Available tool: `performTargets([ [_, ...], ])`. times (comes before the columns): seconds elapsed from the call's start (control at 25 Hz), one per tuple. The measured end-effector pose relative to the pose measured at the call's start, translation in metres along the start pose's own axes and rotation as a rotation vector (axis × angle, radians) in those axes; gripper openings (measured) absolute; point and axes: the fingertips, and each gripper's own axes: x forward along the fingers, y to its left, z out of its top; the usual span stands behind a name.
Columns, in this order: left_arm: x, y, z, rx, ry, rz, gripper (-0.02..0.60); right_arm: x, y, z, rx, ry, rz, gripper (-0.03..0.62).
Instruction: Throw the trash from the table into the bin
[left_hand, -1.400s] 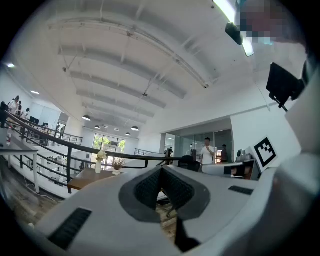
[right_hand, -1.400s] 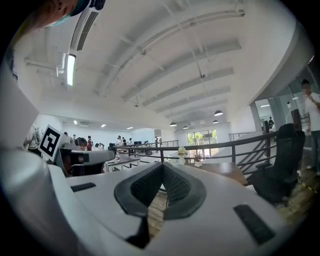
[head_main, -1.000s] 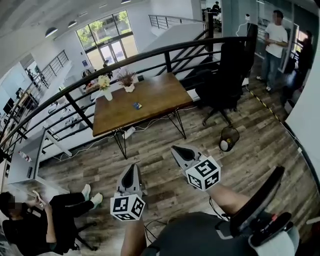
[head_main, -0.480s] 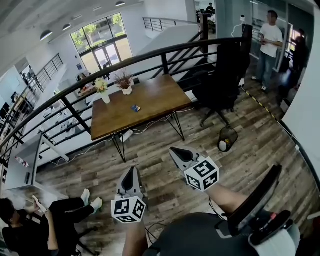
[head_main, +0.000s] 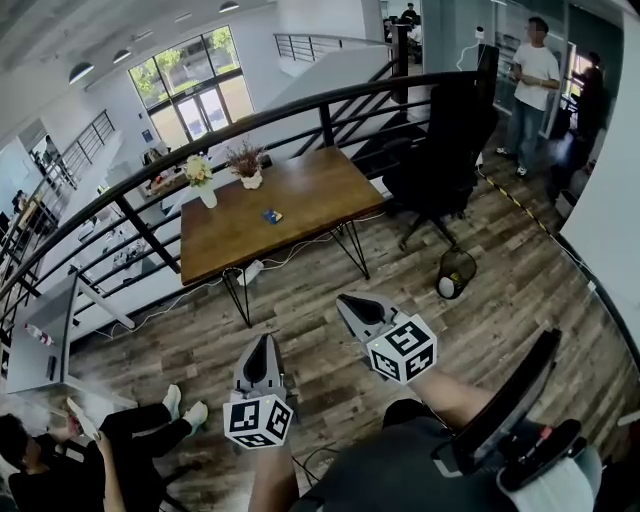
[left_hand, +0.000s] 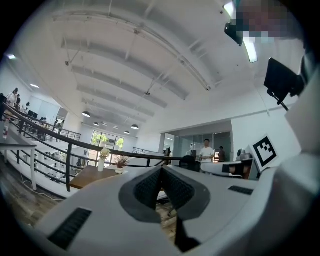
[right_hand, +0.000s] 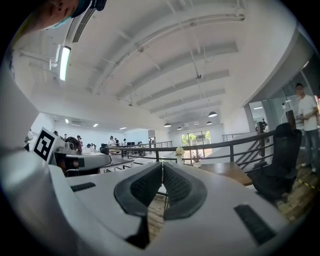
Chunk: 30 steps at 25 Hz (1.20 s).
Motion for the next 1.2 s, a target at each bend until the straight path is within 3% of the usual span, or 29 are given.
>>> performTargets([
  [0.28,0.032,0.032,-0.002,-0.003,0.005,0.021,0.011,0.046,-0.016,0.000,0.003,-0.010,0.030,0.012],
  [0.84,0.188,0.068,0.008,0.013,-0.005,0.084,0.011,0.164,-0.121,0.025,0.009,-0.034,0.169,0.012],
  [1.2,0.268,0.085,0.005,0.006,0.009,0.109,0.011,0.217,-0.184,0.026,-0.001,-0.014,0.196,0.012],
])
